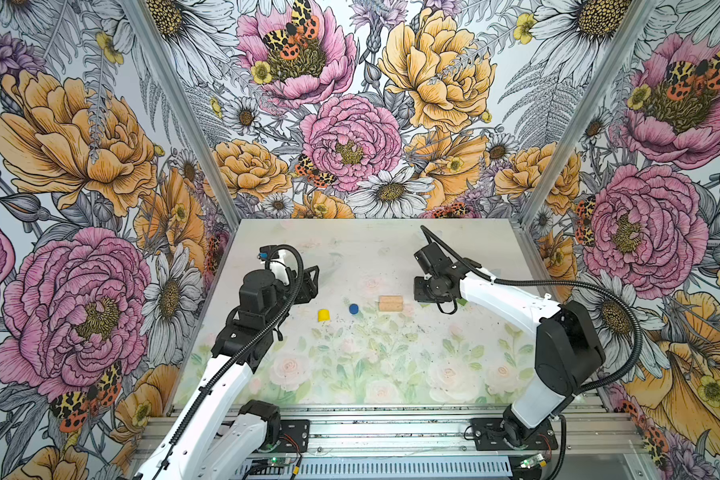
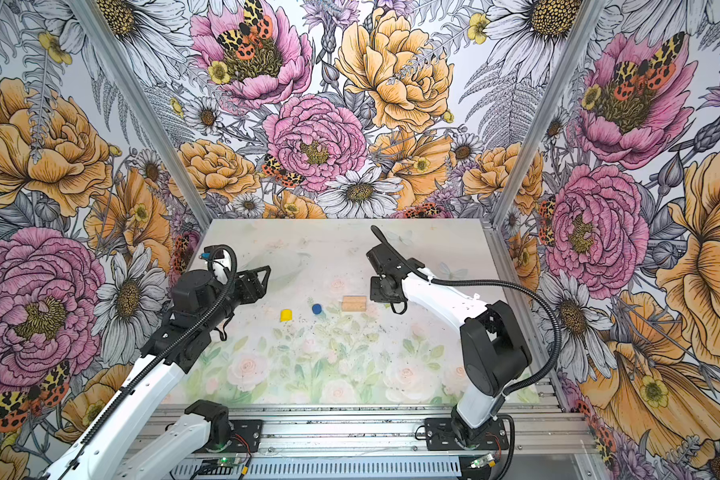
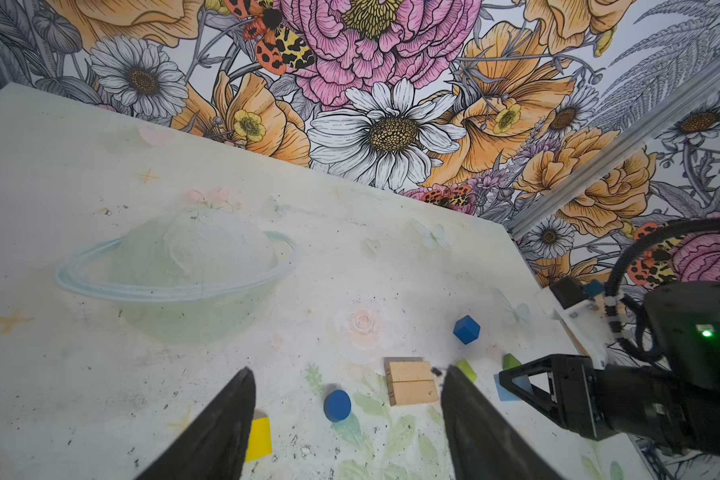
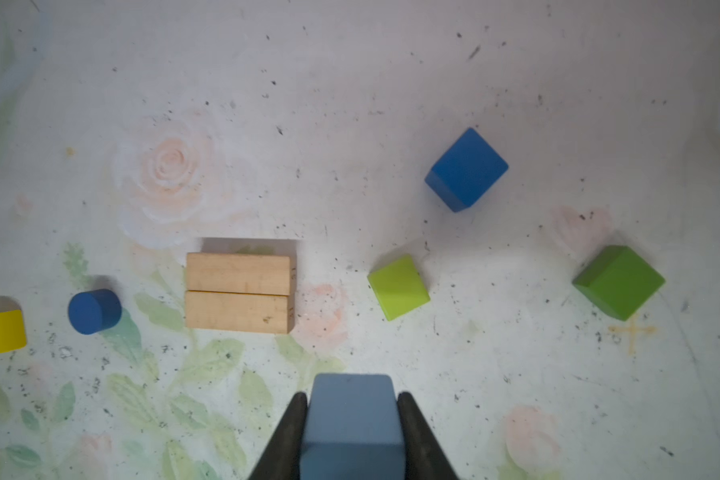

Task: Build the wood block tower
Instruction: 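Carry the light-blue cube with the right gripper above the wooden blocks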

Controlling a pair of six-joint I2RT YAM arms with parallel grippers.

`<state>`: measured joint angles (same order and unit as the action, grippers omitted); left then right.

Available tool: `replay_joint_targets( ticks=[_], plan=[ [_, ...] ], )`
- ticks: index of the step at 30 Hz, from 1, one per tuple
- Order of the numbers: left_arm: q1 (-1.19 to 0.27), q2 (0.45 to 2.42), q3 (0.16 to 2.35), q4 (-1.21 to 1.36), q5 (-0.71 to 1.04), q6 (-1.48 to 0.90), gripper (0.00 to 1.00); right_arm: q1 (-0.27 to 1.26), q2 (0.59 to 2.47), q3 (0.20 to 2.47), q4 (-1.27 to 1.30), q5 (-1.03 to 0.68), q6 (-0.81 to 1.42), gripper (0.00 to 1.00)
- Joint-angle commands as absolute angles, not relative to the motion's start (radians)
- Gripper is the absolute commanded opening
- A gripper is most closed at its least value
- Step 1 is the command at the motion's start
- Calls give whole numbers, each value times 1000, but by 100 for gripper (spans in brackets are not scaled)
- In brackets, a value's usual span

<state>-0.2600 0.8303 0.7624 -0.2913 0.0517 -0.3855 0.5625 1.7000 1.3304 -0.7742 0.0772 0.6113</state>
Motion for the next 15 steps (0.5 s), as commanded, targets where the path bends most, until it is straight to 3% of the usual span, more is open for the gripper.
replay_joint_targets(
  ticks=[1,15],
  plan=[
    [-272,812,752,-307,17,-359,72,600,1769,1417,-822,78,609,0],
    [-283,787,741,-302,16,-358,72,697,1963,1621,-861,102,641,0]
  ],
)
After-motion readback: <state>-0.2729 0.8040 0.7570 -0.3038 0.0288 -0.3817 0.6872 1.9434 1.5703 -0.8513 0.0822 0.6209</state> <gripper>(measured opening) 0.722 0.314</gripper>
